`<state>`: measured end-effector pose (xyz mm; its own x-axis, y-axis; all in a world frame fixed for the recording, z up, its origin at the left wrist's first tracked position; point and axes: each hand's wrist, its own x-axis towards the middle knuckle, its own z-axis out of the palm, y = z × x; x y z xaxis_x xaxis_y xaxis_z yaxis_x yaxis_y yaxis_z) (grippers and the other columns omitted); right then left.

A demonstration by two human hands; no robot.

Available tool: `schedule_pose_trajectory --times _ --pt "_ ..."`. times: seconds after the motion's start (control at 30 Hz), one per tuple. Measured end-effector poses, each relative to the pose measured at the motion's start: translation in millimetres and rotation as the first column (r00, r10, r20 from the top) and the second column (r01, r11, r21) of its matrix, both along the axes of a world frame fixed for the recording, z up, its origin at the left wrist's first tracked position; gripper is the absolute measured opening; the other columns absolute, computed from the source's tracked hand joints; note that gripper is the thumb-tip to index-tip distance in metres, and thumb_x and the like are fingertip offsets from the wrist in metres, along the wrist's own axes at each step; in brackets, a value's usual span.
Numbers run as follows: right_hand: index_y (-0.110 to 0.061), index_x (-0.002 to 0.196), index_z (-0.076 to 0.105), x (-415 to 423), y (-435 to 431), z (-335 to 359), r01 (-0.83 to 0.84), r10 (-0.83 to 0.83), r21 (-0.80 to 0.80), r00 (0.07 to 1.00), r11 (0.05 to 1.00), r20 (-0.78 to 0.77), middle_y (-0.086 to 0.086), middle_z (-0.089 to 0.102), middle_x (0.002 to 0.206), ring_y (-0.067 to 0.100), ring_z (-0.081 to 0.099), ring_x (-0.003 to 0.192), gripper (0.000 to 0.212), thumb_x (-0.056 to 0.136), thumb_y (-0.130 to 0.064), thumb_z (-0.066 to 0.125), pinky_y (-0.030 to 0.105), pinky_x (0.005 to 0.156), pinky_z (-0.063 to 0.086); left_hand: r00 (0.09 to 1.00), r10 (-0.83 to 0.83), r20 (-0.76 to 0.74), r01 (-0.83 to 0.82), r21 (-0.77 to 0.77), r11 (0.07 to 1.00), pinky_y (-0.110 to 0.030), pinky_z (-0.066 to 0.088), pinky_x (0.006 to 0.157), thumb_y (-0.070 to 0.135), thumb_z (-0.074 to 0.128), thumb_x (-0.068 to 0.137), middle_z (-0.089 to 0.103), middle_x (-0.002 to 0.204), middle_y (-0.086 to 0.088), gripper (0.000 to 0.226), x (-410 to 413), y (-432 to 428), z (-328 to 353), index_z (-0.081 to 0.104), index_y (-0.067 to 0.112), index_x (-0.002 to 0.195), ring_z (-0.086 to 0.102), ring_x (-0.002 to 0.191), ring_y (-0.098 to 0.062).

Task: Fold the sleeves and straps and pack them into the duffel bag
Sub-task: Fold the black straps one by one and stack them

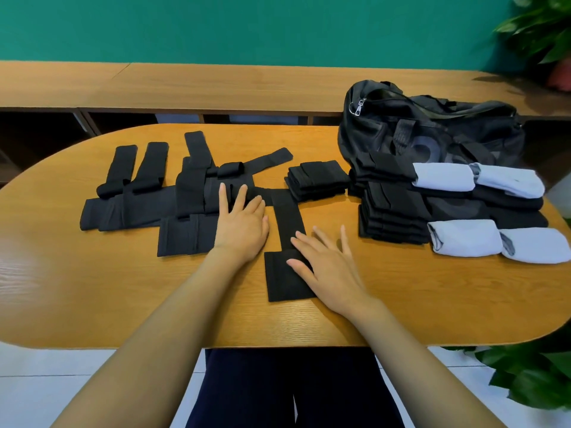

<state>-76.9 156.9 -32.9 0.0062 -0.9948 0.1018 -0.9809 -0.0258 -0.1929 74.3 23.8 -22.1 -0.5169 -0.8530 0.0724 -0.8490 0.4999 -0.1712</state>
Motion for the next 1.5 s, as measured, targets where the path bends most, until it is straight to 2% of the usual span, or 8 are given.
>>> schedule_pose_trajectory --times 0.23,0.43,0.77,0.93,1.0,1.07,1.27,1.5 --pt "-0.032 0.15 0.035 5 19 -1 0.001 -0.001 0.016 1.0 1.0 -0.003 -0.014 0.032 0.157 0.012 0.011 0.15 0.076 0.091 -0.066 0.0 0.049 0.118 -0.017 0.995 0.076 -0.067 -0.07 0.087 0.994 -0.06 -0.023 0.11 0.042 0.013 0.104 0.039 0.154 0.004 0.057 -3 -14 9 0.04 0.016 0.148 0.003 0.151 -0.027" --pt "-0.032 0.15 0.033 9 18 -2 0.018 -0.018 0.01 1.0 1.0 0.014 -0.014 0.03 0.157 0.013 0.007 0.151 0.073 0.093 -0.065 0.001 0.05 0.118 -0.016 0.915 0.002 -0.403 0.042 0.101 0.994 -0.061 -0.01 0.115 0.042 0.038 0.101 0.06 0.118 0.006 0.03 -41 16 23 0.061 0.026 0.111 0.04 0.129 -0.02" --pt "-0.032 0.15 0.036 10 20 0 0.033 -0.033 0.001 0.995 0.999 0.093 -0.014 0.03 0.157 0.011 0.003 0.151 0.069 0.096 -0.063 0.006 0.046 0.117 -0.019 0.938 0.076 -0.337 0.015 0.26 0.966 -0.064 -0.019 0.11 0.042 0.033 0.102 0.057 0.132 0.005 0.039 -66 -9 14 0.062 0.022 0.119 0.023 0.145 -0.026" --pt "-0.032 0.151 0.033 9 21 2 0.021 -0.024 0.024 0.989 0.999 0.146 -0.015 0.027 0.158 0.009 -0.002 0.15 0.068 0.095 -0.062 0.007 0.044 0.116 -0.023 0.885 0.237 -0.4 -0.157 0.223 0.962 -0.062 -0.014 0.112 0.063 0.051 0.089 0.054 0.133 -0.008 0.069 -86 -19 22 0.042 0.014 0.136 0.031 0.141 -0.03" --pt "-0.032 0.151 0.032 8 21 2 0.016 -0.021 0.03 0.988 0.999 0.156 -0.016 0.025 0.159 0.008 -0.003 0.15 0.068 0.096 -0.062 0.007 0.045 0.116 -0.023 0.916 0.144 -0.375 -0.094 0.148 0.985 -0.063 -0.012 0.112 0.066 0.055 0.086 0.035 0.152 -0.014 0.089 -99 -21 23 0.015 0.023 0.153 0.018 0.146 -0.037" --pt "-0.032 0.15 0.034 8 21 0 0.017 -0.018 0.01 0.986 1.0 0.164 -0.016 0.027 0.158 0.008 -0.001 0.15 0.07 0.095 -0.063 0.006 0.046 0.117 -0.02 0.97 0.008 -0.243 0.018 0.103 0.995 -0.066 -0.008 0.112 0.062 0.052 0.09 0.009 0.162 -0.014 0.091 -109 -26 22 -0.006 0.034 0.155 0.007 0.148 -0.041" --pt "-0.031 0.149 0.037 7 20 -4 0.018 -0.015 -0.017 0.988 1.0 0.157 -0.016 0.031 0.156 0.009 0.001 0.151 0.072 0.096 -0.065 0.002 0.05 0.117 -0.015 0.97 -0.233 -0.065 0.236 0.048 0.97 -0.066 -0.013 0.111 0.036 0.04 0.104 0.011 0.164 -0.006 0.067 -107 -61 18 -0.003 0.038 0.155 0.017 0.148 -0.031" --pt "-0.032 0.15 0.033 6 18 -1 0.033 -0.035 0.014 0.986 0.999 0.166 -0.017 0.026 0.158 0.009 -0.004 0.15 0.06 0.1 -0.06 0.015 0.048 0.116 -0.019 0.948 -0.318 -0.018 0.318 0.101 0.942 -0.069 -0.012 0.11 0.05 0.038 0.1 0.0 0.165 -0.004 0.073 -106 -84 26 -0.012 0.039 0.153 0.003 0.15 -0.032"
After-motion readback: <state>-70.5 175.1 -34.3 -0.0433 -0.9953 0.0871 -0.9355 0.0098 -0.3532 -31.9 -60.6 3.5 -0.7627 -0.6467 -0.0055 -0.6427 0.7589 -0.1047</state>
